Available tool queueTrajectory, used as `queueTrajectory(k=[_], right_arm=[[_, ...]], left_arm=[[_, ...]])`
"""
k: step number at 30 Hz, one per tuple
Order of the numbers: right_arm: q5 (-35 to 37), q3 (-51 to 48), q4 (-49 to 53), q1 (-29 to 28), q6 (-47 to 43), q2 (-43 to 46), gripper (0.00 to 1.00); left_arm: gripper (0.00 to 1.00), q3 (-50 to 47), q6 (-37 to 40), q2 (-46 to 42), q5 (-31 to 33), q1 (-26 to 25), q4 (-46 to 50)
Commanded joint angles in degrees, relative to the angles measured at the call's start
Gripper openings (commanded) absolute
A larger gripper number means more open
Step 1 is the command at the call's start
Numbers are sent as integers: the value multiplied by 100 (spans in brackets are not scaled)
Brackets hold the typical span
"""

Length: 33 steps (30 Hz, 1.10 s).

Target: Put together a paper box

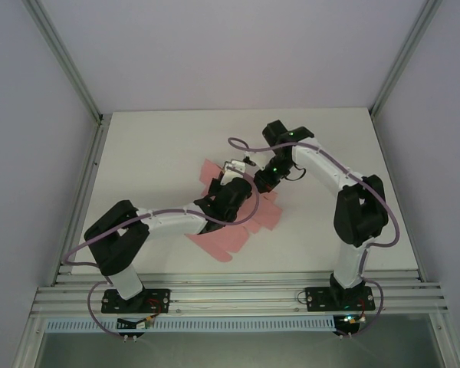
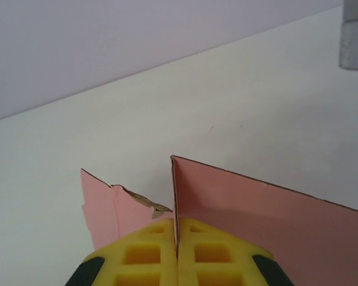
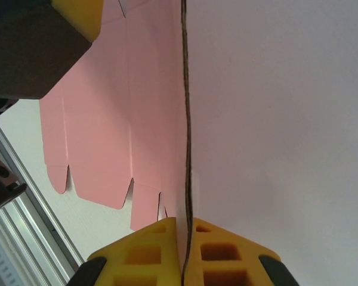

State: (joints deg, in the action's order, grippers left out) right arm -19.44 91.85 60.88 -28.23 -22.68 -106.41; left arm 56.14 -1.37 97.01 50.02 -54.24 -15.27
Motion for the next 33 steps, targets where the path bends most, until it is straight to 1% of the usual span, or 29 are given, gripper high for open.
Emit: queueTrajectory(k=[1,2,4,6,7,8,10,11,12,13,14,15,17,18,20,21,23,25,26,29,33], right_arm=[[-118,-96,-543,-95,10,154,0],[-72,-181,-584,-83,-59,206,0],[-17,-257,-630,-31,-195,294,0],[-40,-282,-631,47,-291,361,0],[-55,-307,-644,76,-350,409,0],[-76,-337,-646,98,-446,458,0],[-112,-412,-630,115,-667,566,0],[-141,-463,-640,123,-772,629,0],[-198,-485,-612,125,-875,679,0],[-290,-531,-596,142,-983,745,0],[-454,-587,-626,161,-1106,808,0],[-610,-646,-656,193,-1214,877,0],[-1075,-771,-689,279,-1503,1000,0],[-1302,-829,-696,340,-1645,1045,0],[-1740,-873,-696,483,-1836,1096,0],[-1939,-852,-610,564,-1954,1088,0],[-2254,-724,-338,689,-2188,1015,0],[-2364,-550,-100,739,-2259,911,0],[-2392,-475,52,739,-2337,863,0],[-2435,-385,209,744,-2408,798,0],[-2573,-505,135,746,-2483,884,0]], left_arm=[[32,-46,-149,-653,-594,-181,-84],[45,-192,-132,-943,-752,-139,0],[62,-471,-179,-1534,-1049,-5,276],[89,-760,-384,-2213,-979,189,584],[97,-903,-489,-2538,-957,301,729],[100,-1091,-655,-2868,-896,432,852],[100,-1403,-875,-3583,-1142,766,1134],[100,-1541,-1144,-3926,-1372,1056,1403],[100,-1630,-1408,-4191,-1862,1442,1697],[100,-1712,-1611,-4405,-2474,1890,1963],[100,-1808,-1930,-4568,-2931,2382,2184],[100,-1919,-2064,-4690,-3429,2781,2299],[100,-2176,-2266,-4846,-4426,3512,2271],[100,-2299,-2293,-4883,-5031,3800,2127],[98,-2629,-2399,-4871,-6151,4209,1537],[92,-2783,-2444,-4824,-6754,4331,1155],[89,-3092,-2534,-4679,-7885,4422,231],[88,-3252,-2550,-4462,-8559,4422,-468],[84,-3270,-2538,-4357,-8674,4428,-631],[68,-3173,-2462,-4035,-8681,4424,-732],[60,-3049,-2410,-3590,-8894,4424,-1106]])
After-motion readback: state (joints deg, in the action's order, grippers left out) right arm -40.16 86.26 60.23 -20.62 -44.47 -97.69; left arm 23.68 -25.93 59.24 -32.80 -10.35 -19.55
